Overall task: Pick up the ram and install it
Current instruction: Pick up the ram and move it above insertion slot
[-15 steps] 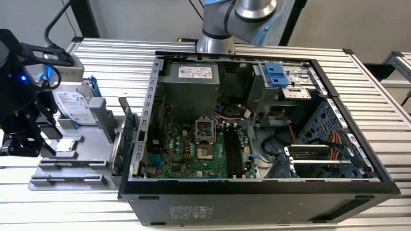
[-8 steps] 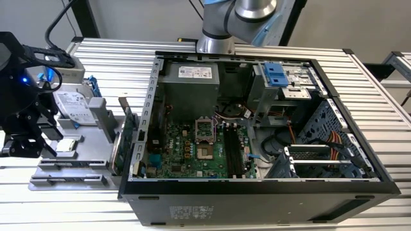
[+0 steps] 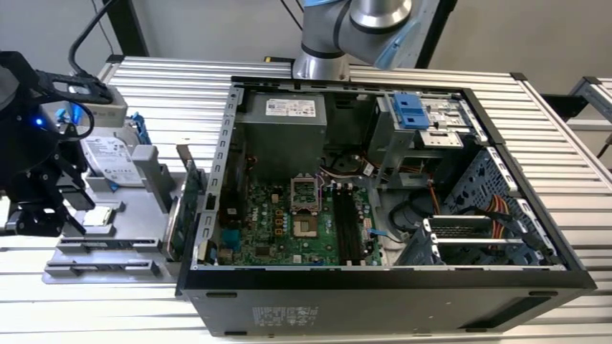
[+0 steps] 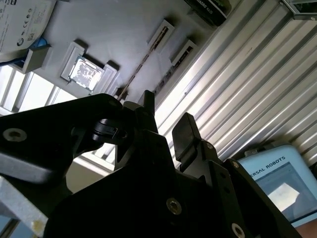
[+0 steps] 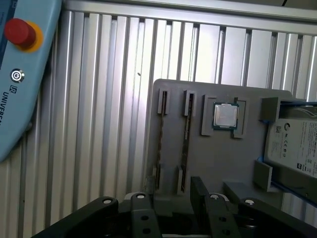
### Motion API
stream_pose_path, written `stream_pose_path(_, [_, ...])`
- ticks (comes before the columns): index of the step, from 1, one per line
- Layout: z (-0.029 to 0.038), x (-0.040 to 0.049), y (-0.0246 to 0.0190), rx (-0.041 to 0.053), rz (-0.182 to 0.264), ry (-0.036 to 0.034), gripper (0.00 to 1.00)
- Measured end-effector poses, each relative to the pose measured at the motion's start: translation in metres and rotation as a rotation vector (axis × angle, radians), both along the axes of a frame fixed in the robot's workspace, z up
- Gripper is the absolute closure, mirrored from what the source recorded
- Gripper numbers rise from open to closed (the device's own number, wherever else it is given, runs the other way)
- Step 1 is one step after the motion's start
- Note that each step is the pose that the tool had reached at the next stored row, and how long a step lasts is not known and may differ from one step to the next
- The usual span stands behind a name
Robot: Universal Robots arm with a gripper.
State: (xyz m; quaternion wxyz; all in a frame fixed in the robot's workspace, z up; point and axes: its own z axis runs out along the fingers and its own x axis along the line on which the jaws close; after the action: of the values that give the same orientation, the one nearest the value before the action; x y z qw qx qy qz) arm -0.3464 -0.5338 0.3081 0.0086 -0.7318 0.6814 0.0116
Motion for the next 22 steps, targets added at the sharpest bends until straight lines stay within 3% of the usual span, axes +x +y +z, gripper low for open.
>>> stream_pose_path(22, [-0.0073,0.0,0.0001,-0.0042,0.0,0.0001,0.0])
